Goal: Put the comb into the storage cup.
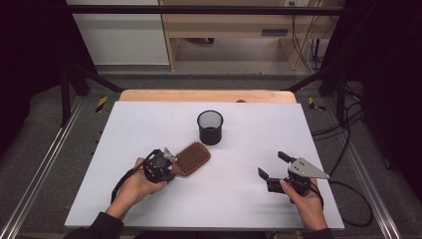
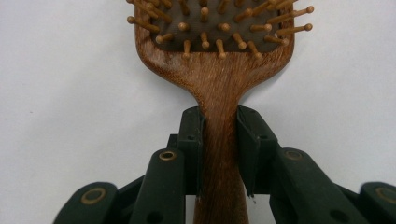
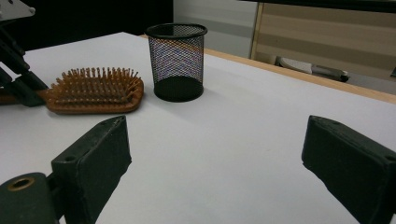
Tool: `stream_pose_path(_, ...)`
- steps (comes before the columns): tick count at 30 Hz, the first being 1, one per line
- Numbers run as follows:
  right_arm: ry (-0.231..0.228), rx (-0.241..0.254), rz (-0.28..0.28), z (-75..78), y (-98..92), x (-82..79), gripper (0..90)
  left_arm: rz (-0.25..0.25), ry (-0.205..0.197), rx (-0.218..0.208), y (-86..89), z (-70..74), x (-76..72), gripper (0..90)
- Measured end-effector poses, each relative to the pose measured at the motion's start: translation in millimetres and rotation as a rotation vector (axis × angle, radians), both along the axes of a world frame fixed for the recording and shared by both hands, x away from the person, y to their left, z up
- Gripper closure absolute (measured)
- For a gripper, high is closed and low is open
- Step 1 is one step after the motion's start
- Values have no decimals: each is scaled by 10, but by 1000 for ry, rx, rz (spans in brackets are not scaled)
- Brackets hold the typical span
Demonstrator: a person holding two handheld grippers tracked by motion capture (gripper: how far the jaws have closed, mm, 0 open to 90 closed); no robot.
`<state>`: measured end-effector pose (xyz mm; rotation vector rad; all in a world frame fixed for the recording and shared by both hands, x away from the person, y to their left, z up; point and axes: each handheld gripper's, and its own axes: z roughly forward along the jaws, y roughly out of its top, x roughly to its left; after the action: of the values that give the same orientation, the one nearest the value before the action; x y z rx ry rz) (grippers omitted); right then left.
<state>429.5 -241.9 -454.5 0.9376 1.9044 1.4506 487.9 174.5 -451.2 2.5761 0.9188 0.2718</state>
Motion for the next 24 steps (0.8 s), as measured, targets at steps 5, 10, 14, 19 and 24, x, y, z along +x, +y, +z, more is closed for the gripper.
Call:
stream_pose_path(5, 0, 0, 2, 1, 3, -1, 80, 2, 18, 10, -14, 7, 31, 726)
stream_pose_path(10, 2, -2, 9, -1, 10, -2, 79, -1, 37, 23, -32, 15, 61, 720)
stream_pose_path(14, 4, 2, 13, 1, 11, -3, 78, -6, 38, 44, -66, 20, 86, 683)
stream_pose_path(19, 7, 1, 17, -5, 18, 4, 76, 0, 54, 18, -49, 12, 121, 671)
stream_pose_path(24, 14, 1, 19, -15, 22, 10, 74, -26, 49, 7, -28, 6, 121, 727)
